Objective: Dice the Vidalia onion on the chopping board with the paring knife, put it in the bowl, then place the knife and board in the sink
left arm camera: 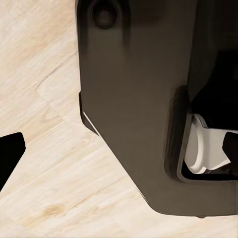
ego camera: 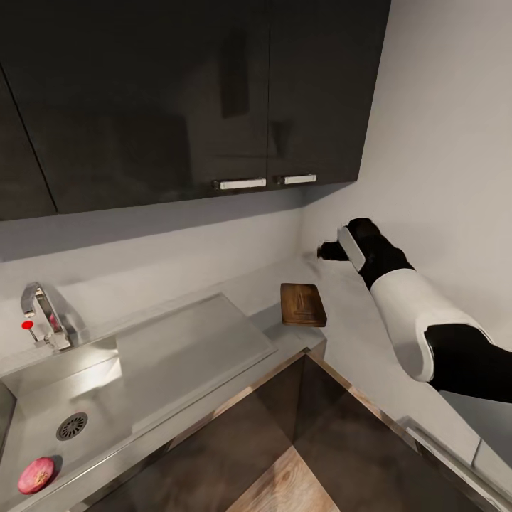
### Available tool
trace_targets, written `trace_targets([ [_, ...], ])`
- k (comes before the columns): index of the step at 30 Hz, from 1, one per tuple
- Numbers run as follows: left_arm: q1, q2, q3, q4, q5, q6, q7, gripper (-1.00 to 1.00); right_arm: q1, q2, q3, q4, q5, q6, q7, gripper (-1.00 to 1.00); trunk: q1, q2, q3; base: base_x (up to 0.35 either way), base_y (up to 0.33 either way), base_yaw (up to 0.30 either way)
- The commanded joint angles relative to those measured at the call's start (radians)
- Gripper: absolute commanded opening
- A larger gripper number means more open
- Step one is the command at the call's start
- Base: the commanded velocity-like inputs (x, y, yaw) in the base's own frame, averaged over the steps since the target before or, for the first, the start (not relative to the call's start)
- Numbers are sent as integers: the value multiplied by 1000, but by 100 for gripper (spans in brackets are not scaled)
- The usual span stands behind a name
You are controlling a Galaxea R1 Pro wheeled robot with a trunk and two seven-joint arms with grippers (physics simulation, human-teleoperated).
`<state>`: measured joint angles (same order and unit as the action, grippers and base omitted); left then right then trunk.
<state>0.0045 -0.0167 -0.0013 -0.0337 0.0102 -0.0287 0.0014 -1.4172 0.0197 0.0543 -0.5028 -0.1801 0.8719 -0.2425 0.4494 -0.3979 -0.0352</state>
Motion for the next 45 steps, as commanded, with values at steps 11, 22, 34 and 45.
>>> trace_targets([
  [11, 0, 0, 0, 1, 1, -2, 0, 100, -1, 15, 271, 11, -22, 157, 60, 100, 1, -2, -2, 0, 0, 0],
  [22, 0, 0, 0, 2, 1, -2, 0, 100, 0, 16, 297, 5, -34, 157, 196, 100, 1, -2, -2, 0, 0, 0],
  [34, 1, 0, 0, 3, 1, -2, -1, 100, 0, 98, -315, 37, -67, -3, -228, 100, 1, -2, -2, 0, 0, 0],
  [45, 0, 0, 0, 3, 1, -2, -1, 100, 0, 122, -402, 169, -458, -482, -693, 100, 1, -2, -2, 0, 0, 0],
])
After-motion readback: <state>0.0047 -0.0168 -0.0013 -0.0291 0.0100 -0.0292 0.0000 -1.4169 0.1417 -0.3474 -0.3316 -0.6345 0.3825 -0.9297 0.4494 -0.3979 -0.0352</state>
